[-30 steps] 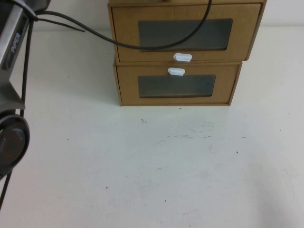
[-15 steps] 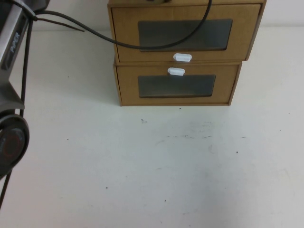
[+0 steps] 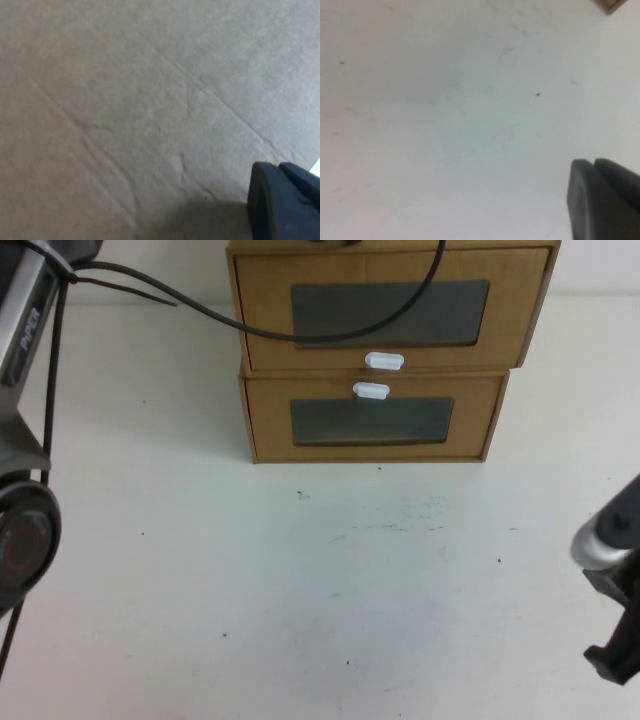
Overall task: Open the shoe box
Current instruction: 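Pull the top drawer of the cardboard box fully open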
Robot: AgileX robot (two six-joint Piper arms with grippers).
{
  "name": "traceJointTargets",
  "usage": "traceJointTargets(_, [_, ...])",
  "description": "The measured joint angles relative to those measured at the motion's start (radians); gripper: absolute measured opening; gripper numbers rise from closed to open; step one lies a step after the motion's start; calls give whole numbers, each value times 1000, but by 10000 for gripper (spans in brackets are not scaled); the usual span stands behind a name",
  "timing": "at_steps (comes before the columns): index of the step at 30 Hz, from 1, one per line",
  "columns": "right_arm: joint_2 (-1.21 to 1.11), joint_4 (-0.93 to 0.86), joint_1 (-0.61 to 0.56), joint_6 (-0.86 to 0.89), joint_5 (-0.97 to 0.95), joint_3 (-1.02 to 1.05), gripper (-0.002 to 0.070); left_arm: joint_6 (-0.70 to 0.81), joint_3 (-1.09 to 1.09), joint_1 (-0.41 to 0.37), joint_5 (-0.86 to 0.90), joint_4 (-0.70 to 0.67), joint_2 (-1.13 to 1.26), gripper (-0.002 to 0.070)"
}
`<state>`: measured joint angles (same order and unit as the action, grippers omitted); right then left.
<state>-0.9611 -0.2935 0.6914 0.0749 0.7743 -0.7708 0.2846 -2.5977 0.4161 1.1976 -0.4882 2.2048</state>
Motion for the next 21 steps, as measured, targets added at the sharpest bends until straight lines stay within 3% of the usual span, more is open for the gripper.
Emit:
traceJointTargets(5, [-107,-432,141,203,-37,-15,-19,-33,0,0,0,0,0,-4])
traceJointTargets(14, [-238,-1114,288,482,-15,-15,-19,-73,0,0,0,0,0,-4])
traceJointTargets(17, [-269,-1272,296,553,-29,-20,-19,-86,0,0,0,0,0,-4])
traceJointTargets(21, [-329,-1330,298,586,-55,-27,-19,-102,0,0,1,-6,0,-4])
